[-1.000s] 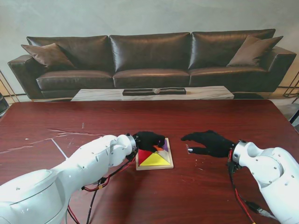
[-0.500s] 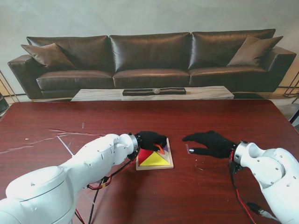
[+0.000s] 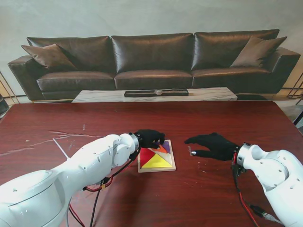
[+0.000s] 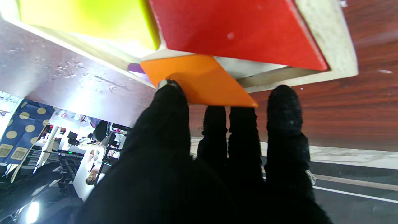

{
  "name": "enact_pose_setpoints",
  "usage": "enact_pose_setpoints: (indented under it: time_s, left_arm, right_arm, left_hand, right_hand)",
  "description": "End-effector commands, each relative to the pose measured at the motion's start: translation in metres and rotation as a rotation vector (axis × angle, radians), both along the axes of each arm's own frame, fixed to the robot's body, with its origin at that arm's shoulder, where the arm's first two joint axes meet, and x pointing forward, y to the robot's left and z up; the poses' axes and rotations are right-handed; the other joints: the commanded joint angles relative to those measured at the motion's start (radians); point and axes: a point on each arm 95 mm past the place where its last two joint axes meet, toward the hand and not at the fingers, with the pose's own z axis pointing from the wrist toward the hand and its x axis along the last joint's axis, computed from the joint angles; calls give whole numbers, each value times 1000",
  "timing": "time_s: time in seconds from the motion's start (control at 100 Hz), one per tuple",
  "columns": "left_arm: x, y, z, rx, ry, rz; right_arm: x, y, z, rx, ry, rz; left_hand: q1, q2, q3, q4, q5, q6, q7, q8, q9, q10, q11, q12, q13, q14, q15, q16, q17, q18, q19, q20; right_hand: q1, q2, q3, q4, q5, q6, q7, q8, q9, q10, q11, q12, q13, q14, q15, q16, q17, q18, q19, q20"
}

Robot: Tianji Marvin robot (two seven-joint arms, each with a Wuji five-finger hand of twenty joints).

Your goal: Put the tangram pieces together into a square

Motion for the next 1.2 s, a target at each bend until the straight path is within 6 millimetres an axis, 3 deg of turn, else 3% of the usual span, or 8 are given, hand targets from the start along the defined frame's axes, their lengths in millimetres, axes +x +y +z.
enact_pose_setpoints:
  time_s: [0.0,0.32,0.35,0.4,0.75,1.11,1.19]
  left_arm:
    - [0,3,0,-1,7,6]
    - [-2,6,0,54,4,32]
    - [-2,6,1,60,5,33]
    - [-2,7,1,69,7,37]
    - [-7,12,10,121,-61,110]
    - [-10,13,10,151,-29,119]
    - [-10,13,8,155,-25,120]
  right_arm:
    - [-1,2,-1,-6,5,5]
    - [0,4,-2,-9,8,5]
    - [0,4,-2,-9,9,5]
    - [0,5,-2,-8,10,5]
    - [1,8,-2,-9,16,6]
    - [1,9,-3,-7,18,6]
    - [1,9,-3,-10,18,6]
  left_hand:
    - [59,38,-26,48,4,-1,-9,-4,-34,26,5,-12,-40,15,-22,-8,-3,15,26,18]
    - [61,57,-48,51,35,-23,54,35,-47,36,-8,-45,-46,25,-27,-14,-10,16,39,22]
    - [59,60,-55,54,35,-21,68,20,-58,38,5,-88,-49,26,-28,-16,-12,18,39,22]
    - [40,70,-63,54,36,-19,72,13,-78,41,17,-191,-55,26,-31,-18,-19,22,38,24]
    - [-75,93,-84,63,48,-2,60,9,-120,70,-21,-229,-83,32,-37,-18,-39,23,60,41]
    - [-140,130,-71,58,73,34,-151,-33,-125,79,-88,-285,-95,41,-73,-42,-57,37,43,41]
    - [-95,132,-62,55,99,14,-173,-29,-97,78,-97,-302,-67,43,-79,-55,-40,35,44,35]
  right_hand:
    - [21,1,2,26,-25,-26,11,-14,-1,-10,15,12,-3,-17,3,0,-3,-9,5,-11]
    - [29,0,3,27,-25,-25,12,-14,-1,-10,16,12,-1,-15,4,1,-3,-8,5,-10]
    - [30,0,4,27,-26,-26,12,-15,-2,-7,16,12,-2,-15,4,1,-3,-8,5,-10]
    - [32,0,4,27,-26,-26,12,-15,-3,-6,16,12,-1,-15,4,1,-3,-8,5,-10]
    - [52,0,7,28,-28,-26,12,-15,-4,-6,18,13,-2,-13,4,2,-3,-8,6,-10]
    - [59,1,5,28,-28,-26,13,-15,-4,-8,19,13,-1,-13,4,2,-2,-8,6,-10]
    - [60,1,4,29,-28,-26,14,-15,-4,-8,19,13,-1,-13,4,3,-2,-7,6,-9]
